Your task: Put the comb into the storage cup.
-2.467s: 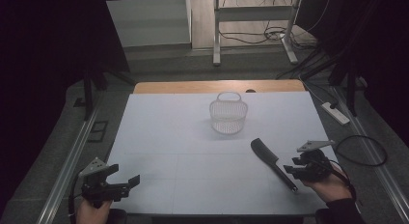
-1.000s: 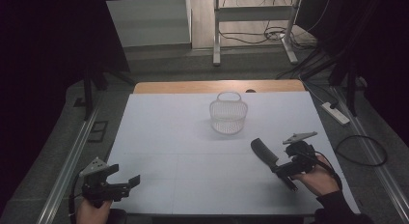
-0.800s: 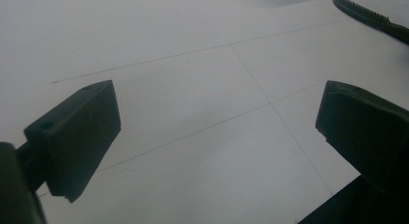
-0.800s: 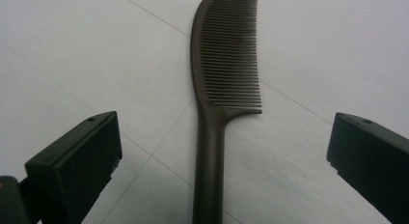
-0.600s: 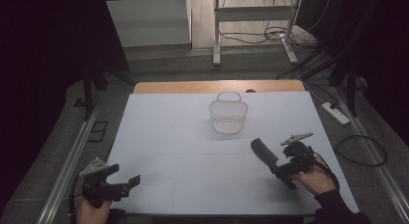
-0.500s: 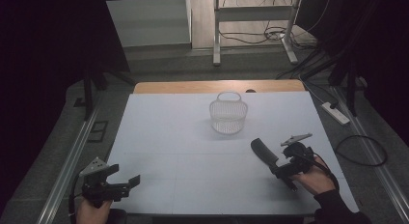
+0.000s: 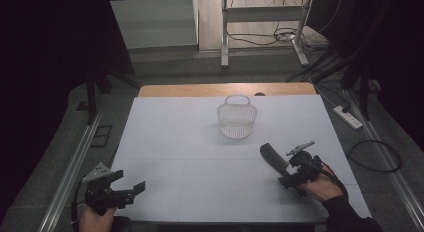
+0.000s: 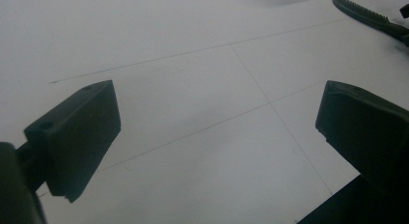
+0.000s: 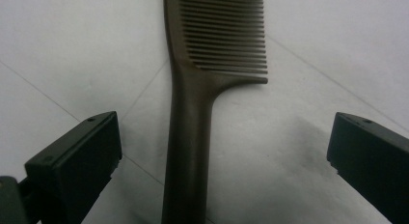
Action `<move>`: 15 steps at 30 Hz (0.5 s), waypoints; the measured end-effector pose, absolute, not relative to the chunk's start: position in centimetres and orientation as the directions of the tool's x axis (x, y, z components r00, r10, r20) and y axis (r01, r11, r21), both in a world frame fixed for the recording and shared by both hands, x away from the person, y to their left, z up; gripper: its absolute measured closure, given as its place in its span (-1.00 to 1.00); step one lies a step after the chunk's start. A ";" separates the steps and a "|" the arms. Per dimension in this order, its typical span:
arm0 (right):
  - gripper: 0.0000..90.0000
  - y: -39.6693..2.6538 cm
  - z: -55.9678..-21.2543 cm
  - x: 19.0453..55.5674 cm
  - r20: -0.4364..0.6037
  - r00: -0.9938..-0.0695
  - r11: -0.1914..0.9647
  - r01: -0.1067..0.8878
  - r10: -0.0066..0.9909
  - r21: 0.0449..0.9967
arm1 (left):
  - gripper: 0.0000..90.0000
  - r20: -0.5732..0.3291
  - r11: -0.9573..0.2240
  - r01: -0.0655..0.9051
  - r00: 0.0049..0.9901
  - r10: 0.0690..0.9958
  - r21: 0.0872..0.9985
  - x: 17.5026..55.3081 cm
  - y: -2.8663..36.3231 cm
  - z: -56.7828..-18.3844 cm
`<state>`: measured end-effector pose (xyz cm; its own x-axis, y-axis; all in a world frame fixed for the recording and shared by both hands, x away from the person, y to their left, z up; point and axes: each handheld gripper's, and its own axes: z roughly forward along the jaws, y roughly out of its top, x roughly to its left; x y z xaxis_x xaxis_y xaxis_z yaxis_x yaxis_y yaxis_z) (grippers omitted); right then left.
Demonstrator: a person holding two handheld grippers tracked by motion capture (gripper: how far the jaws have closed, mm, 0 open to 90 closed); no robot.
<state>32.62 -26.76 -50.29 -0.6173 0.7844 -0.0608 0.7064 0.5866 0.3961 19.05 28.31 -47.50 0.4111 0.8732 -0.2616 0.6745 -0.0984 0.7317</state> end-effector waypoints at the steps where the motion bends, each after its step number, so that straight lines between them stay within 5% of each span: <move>1: -1.00 -26.8 -50.4 32.6 -0.062 -0.619 0.590 0.707 0.783 0.391 | -0.94 -0.261 -0.099 0.675 0.412 0.873 0.732 19.1 28.3 -47.5; 15: -1.00 -26.7 -51.0 32.9 -0.047 -0.616 0.590 0.725 0.786 0.356 | -0.94 -0.258 -0.103 0.676 0.413 0.873 0.730 19.1 28.3 -47.5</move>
<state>32.92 -26.70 -51.04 -0.6162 0.7862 -0.0472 0.7249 0.5896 0.3562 19.07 28.25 -47.49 0.4128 0.8734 -0.2584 0.6755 -0.1033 0.7301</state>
